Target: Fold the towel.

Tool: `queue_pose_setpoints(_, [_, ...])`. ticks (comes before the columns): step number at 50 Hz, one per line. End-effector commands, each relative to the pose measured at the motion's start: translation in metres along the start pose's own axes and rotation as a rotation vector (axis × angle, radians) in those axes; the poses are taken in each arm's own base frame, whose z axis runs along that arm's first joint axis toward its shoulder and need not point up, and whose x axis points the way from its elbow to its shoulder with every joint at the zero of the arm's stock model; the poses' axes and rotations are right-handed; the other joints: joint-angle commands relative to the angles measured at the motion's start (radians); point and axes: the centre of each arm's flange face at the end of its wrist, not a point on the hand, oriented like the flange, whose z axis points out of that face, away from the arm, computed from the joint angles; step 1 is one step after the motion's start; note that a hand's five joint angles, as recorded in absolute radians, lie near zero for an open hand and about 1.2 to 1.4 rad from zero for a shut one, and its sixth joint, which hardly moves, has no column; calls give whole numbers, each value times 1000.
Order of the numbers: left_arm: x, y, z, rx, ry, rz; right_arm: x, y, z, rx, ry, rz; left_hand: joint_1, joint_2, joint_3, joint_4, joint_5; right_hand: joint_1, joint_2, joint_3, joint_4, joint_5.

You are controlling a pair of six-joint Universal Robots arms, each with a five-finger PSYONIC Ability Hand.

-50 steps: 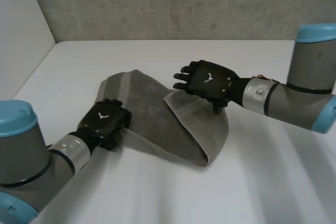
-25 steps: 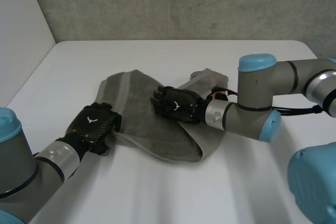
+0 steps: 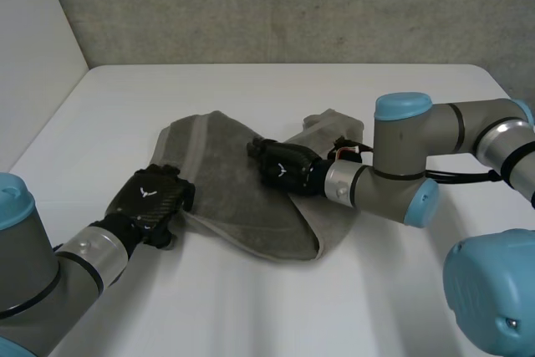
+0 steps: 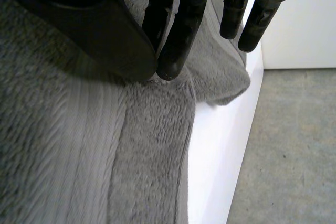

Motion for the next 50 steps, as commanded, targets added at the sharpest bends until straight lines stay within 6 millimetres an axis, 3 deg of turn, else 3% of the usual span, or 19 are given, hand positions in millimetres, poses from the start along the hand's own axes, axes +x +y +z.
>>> queue_pose_setpoints(1, [-4, -1, 1, 2, -11, -2, 24, 15, -23, -55, 30, 18, -8, -21, -43, -50, 2, 98, 85, -7, -60, 64])
queue_pose_setpoints(5, [-5, -2, 1, 5, -17, -2, 42, 21, -43, -114, 51, 35, -8, -21, -43, -50, 2, 98, 85, -7, -60, 64])
queue_pose_setpoints(7, [-7, -3, 0, 7, -22, -3, 53, 23, -64, -178, 60, 87, -8, -21, -43, -50, 2, 98, 85, -7, -60, 64])
queue_pose_setpoints(10, [-10, -4, 0, 9, -33, -5, 55, 24, -74, -209, 60, 135, -5, -18, -43, -50, 5, 98, 85, -7, -60, 64])
queue_pose_setpoints(12, [-11, -4, -1, 7, -35, -7, 54, 39, -98, -282, 70, 261, -5, -18, -43, -50, 5, 98, 85, -7, -60, 64])
queue_pose_setpoints(13, [-11, -4, -1, 7, -35, -7, 54, 39, -98, -282, 70, 262, -5, -18, -43, -50, 5, 98, 85, -7, -60, 64])
queue_pose_setpoints(15, [-11, -5, -1, 10, -36, -7, 53, 56, -125, -348, 97, 407, -5, -18, -43, -50, 5, 98, 85, -7, -60, 64])
queue_pose_setpoints(18, [-11, -5, -1, 12, -35, -5, 54, 58, -136, -366, 111, 471, -8, -21, -43, -50, 2, 98, 85, -7, -60, 64])
queue_pose_setpoints(20, [-11, -6, -1, 13, -36, -5, 53, 60, -155, -394, 147, 624, -23, -36, -43, -50, -13, 98, 85, -7, -60, 64])
queue_pose_setpoints(26, [-12, -5, 2, 21, -40, -2, 43, 46, -174, -400, 179, 880, -152, -165, -43, -50, -142, 98, 85, -7, -60, 64])
queue_pose_setpoints(31, [-9, -2, 4, 28, -33, 2, 41, 35, -180, -360, 229, 966, -263, -277, -43, -50, -253, 98, 85, -7, -60, 64])
queue_pose_setpoints(39, [1, 1, 1, 11, 0, 5, 44, 43, -186, -341, 350, 1048, -349, -362, -43, -50, -339, 98, 85, -7, -60, 64])
queue_pose_setpoints(43, [-5, -5, -1, 31, -22, 19, 42, 52, -189, -360, 379, 1075, -358, -371, -43, -50, -347, 98, 85, -7, -60, 64])
queue_pose_setpoints(44, [-5, -5, -1, 31, -22, 19, 40, 52, -190, -366, 379, 1085, -358, -371, -43, -50, -347, -162, -175, -7, -60, -197])
queue_pose_setpoints(45, [-11, -7, -2, 29, -39, 16, 36, 51, -190, -367, 370, 1098, -355, -368, -43, -50, -345, -749, -762, -7, -60, -784])
queue_pose_setpoints(46, [-18, -6, -2, 16, -59, 5, 36, 51, -190, -367, 369, 1098, -352, -365, -43, -50, -342, -755, -768, -7, -60, -790])
queue_pose_setpoints(47, [-18, -6, -2, 16, -59, 5, 32, 49, -191, -371, 362, 1115, -352, -365, -43, -50, -342, -1123, -1137, -7, -60, -1158])
queue_pose_setpoints(50, [-29, -4, -7, -28, -75, -23, 26, 43, -193, -377, 356, 1133, -352, -365, -43, -50, -342, -1123, -1137, -7, -60, -1158])
